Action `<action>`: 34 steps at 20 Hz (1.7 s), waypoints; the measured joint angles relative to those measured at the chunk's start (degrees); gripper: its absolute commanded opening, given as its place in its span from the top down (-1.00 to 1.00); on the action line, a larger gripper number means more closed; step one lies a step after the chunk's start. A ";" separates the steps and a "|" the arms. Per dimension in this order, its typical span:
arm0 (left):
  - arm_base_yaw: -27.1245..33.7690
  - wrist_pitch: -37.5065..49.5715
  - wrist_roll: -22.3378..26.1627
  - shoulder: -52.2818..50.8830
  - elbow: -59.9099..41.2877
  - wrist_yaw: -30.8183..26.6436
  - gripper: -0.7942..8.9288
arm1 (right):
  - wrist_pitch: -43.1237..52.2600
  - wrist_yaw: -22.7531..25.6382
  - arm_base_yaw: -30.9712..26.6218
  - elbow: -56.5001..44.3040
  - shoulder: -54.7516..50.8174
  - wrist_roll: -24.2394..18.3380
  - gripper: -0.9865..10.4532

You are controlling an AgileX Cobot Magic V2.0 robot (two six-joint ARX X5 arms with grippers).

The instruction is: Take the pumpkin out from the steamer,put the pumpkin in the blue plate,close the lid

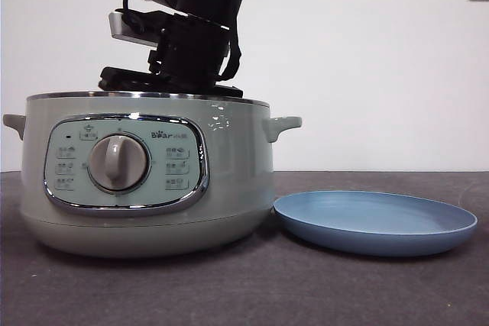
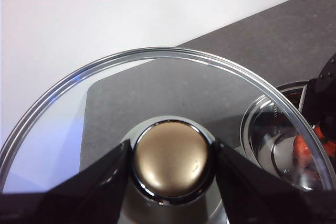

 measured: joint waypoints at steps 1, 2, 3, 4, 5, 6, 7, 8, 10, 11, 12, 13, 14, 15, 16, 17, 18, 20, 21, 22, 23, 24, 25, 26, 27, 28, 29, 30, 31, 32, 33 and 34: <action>0.00 -0.02 -0.02 0.02 0.00 -0.02 0.85 | 0.00 -0.07 0.00 0.00 0.00 0.04 0.81; 0.00 -0.02 -0.02 0.00 0.00 0.04 0.85 | 0.00 -0.07 0.00 0.00 -0.04 0.22 0.84; 0.00 -0.02 -0.02 0.00 0.00 0.42 0.85 | -0.20 -0.09 0.00 0.00 -0.26 0.31 0.83; 0.00 -0.04 -0.02 0.00 0.00 0.55 0.85 | -1.22 -0.09 0.00 0.00 -1.11 0.39 0.83; 0.00 -0.02 -0.02 0.02 0.00 0.57 0.86 | -2.62 -0.09 0.02 0.00 -2.86 0.42 0.83; 0.00 0.00 -0.02 0.00 0.00 0.63 0.85 | -4.04 -0.09 0.00 0.00 -5.79 0.42 0.83; 0.00 0.17 -0.02 0.02 0.00 0.72 0.85 | -5.42 -0.07 -0.15 0.00 -9.49 0.42 0.83; 0.00 1.01 0.00 0.04 0.00 1.79 0.85 | -7.10 -0.07 -0.74 0.00 -13.38 0.46 0.83; 0.00 4.17 -0.02 0.04 0.00 6.64 0.85 | -10.34 0.00 -2.75 0.02 -20.04 1.60 0.83; 0.00 5.35 0.00 0.11 0.00 7.78 0.85 | -12.50 0.13 -4.48 0.02 -22.80 2.45 0.83; 0.00 5.86 0.00 0.15 0.00 8.28 0.85 | -15.39 1.44 -6.19 0.02 -25.14 3.32 0.83; 0.00 5.95 0.00 0.17 0.00 8.44 0.85 | -18.01 4.13 -7.69 0.02 -26.64 4.13 0.83; 0.00 6.27 0.00 0.15 -0.04 8.90 0.85 | -20.41 7.72 -9.01 0.00 -27.69 5.11 0.83; 0.00 6.73 0.00 0.11 -0.22 9.35 0.85 | -21.92 10.91 -9.97 -0.33 -28.46 6.16 0.83; 0.00 7.17 0.00 0.04 -0.63 9.53 0.85 | -22.32 12.90 -10.71 -1.31 -29.20 6.97 0.83; 0.00 7.74 0.00 0.02 -1.29 9.53 0.85 | -22.34 13.81 -11.50 -2.93 -30.14 7.69 0.83; 0.00 8.50 0.00 0.00 -2.25 9.51 0.85 | -22.08 14.01 -12.22 -4.87 -31.12 8.39 0.83; 0.00 9.25 0.00 0.04 -4.46 9.51 0.85 | -19.71 14.08 -12.87 -9.99 -33.59 9.42 0.83; 0.00 9.77 0.00 0.07 -5.70 9.51 0.85 | -17.73 14.03 -13.09 -13.20 -35.04 9.73 0.83; 0.00 10.78 0.00 0.09 -7.06 9.53 0.85 | -15.10 14.03 -13.09 -16.70 -36.54 9.94 0.83; 0.00 12.17 0.00 0.11 -8.59 9.53 0.85 | -11.61 14.03 -13.11 -20.94 -38.10 10.23 0.83; 0.00 12.96 0.00 0.15 -9.57 9.53 0.85 | -8.48 14.03 -13.14 -24.61 -39.32 10.36 0.83; 0.00 13.53 0.00 0.24 -10.80 9.53 0.85 | -4.76 14.03 -13.14 -28.81 -40.35 10.51 0.83; 0.00 13.90 0.00 0.26 -12.00 9.53 0.85 | -0.52 14.03 -13.16 -33.29 -40.83 10.71 0.83; 0.00 13.99 0.00 0.26 -12.94 9.55 0.85 | 3.52 13.88 -13.16 -37.18 -40.83 10.95 0.83; 0.00 14.25 0.00 0.28 -13.73 9.57 0.85 | 7.21 13.64 -13.29 -40.70 -40.63 10.99 0.83; 0.00 14.62 -0.02 0.31 -14.14 9.57 0.85 | 10.95 13.33 -13.60 -43.80 -40.19 11.06 0.83; 0.00 15.26 0.00 0.33 -14.32 9.55 0.85 | 14.40 13.35 -13.70 -46.49 -39.80 11.23 0.83; 0.00 15.76 -0.02 0.31 -14.32 9.75 0.85 | 17.22 13.33 -13.99 -48.50 -39.15 11.43 0.83; 0.00 16.06 -0.02 0.26 -14.32 10.56 0.85 | 19.15 13.31 -14.40 -49.75 -38.25 11.61 0.83; 0.00 16.22 -0.02 0.26 -14.32 11.63 0.85 | 20.02 13.29 -15.04 -50.16 -37.07 11.80 0.83; 0.00 16.28 -0.04 0.26 -14.32 12.37 0.85 | 20.74 12.87 -15.72 -50.16 -35.85 11.96 0.83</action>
